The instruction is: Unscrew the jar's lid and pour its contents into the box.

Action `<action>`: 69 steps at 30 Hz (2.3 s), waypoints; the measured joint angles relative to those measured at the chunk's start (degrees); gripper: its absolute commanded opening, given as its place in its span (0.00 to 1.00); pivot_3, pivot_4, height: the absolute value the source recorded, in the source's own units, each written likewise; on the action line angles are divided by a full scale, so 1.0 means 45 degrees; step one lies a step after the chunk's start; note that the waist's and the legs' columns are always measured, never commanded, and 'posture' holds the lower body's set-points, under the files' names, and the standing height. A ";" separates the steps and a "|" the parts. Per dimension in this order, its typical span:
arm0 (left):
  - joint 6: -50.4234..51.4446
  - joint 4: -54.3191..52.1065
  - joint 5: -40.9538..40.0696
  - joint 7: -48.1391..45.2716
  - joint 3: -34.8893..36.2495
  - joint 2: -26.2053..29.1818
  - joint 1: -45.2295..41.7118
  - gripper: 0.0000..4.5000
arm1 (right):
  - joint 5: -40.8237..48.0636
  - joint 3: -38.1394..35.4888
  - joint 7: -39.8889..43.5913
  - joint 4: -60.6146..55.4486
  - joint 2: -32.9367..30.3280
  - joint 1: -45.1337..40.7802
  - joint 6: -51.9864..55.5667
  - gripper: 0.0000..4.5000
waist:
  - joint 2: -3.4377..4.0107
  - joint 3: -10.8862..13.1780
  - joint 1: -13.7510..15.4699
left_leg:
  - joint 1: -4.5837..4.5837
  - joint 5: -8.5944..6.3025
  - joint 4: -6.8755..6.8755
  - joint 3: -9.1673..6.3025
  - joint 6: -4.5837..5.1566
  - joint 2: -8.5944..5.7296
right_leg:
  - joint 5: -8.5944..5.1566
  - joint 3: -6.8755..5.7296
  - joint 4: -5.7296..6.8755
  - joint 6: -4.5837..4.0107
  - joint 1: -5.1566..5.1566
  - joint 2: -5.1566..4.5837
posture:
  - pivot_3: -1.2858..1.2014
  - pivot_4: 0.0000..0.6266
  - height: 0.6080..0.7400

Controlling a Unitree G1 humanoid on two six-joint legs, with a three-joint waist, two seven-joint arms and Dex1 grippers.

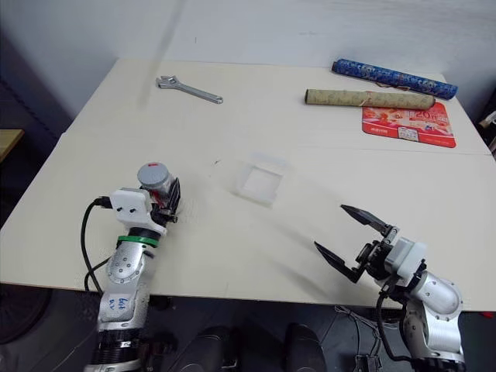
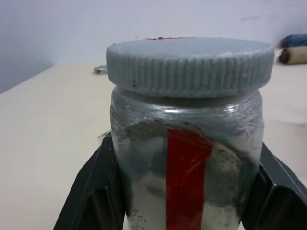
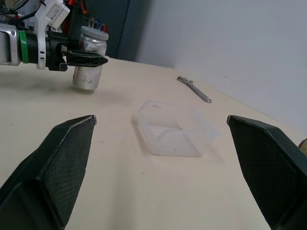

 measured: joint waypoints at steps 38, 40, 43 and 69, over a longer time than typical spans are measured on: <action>0.4453 -0.0866 -0.6104 -1.1852 -0.2282 0.4892 -0.3912 0.52 | 0.3712 0.4642 -0.5729 -0.5009 -0.0231 -1.0595 1.6415 0.79 | 0.0057 0.0033 -0.0346 | -0.0124 0.0094 0.0016 0.0030 -0.0018 -0.0001 | 0.0001 0.0012 0.0175 -0.0130 -0.0200 0.0039 | 0.52 0.24 1.00; 0.4482 -0.0829 -0.6105 -1.1773 -0.2253 0.4840 -0.3917 0.52 | 0.3594 0.4644 -0.5461 -0.5008 -0.0231 -1.0593 1.6357 0.63 | 0.0057 0.0033 -0.0348 | -0.0125 0.0094 0.0016 0.0030 -0.0018 -0.0001 | 0.0001 0.0012 0.0175 -0.0130 -0.0200 0.0039 | 0.52 0.24 1.00; 0.4601 -0.0772 -0.6103 -1.1698 -0.2222 0.4723 -0.3914 0.52 | 0.3283 0.4525 -0.5168 -0.4967 -0.0251 -1.0573 1.5959 0.42 | 0.0056 0.0033 -0.0346 | -0.0125 0.0095 0.0017 0.0030 -0.0017 -0.0001 | 0.0002 0.0012 0.0174 -0.0128 -0.0199 0.0039 | 0.52 0.24 1.00; 0.4637 -0.0577 -0.6052 -1.1793 -0.2183 0.4267 -0.4047 0.52 | 0.1738 0.4803 -0.2985 -0.3906 -0.0192 -1.0664 1.4924 0.72 | 0.0056 0.0033 -0.0348 | -0.0124 0.0098 0.0018 0.0029 -0.0019 -0.0001 | 0.0003 0.0012 0.0175 -0.0127 -0.0199 0.0039 | 0.52 0.24 1.00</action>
